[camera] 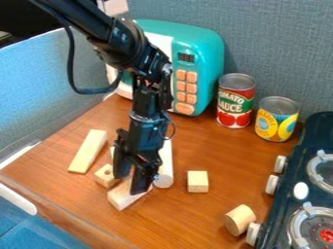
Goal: Move the triangle to the right
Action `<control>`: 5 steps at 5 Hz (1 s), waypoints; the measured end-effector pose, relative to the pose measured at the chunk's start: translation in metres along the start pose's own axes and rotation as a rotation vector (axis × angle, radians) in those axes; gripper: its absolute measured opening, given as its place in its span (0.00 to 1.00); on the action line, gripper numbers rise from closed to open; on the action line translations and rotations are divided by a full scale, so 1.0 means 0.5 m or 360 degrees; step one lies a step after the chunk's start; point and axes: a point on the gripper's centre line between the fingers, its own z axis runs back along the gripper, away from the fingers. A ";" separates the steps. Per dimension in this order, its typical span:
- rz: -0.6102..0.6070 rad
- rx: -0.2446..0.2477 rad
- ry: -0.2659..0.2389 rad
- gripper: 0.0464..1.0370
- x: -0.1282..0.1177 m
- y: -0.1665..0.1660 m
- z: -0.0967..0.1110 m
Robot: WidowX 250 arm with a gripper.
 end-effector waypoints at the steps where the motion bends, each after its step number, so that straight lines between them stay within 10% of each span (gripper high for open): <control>1: 0.0019 0.0011 0.0002 0.97 0.000 0.002 0.001; 2: 0.0019 0.0012 -0.0003 0.97 -0.007 0.000 0.002; 3: 0.0062 0.0174 -0.0271 0.96 -0.056 0.002 0.110; 4: 0.0168 0.0269 -0.0369 0.96 -0.091 0.006 0.157; 5: 0.0218 0.0261 -0.0290 0.96 -0.091 0.011 0.155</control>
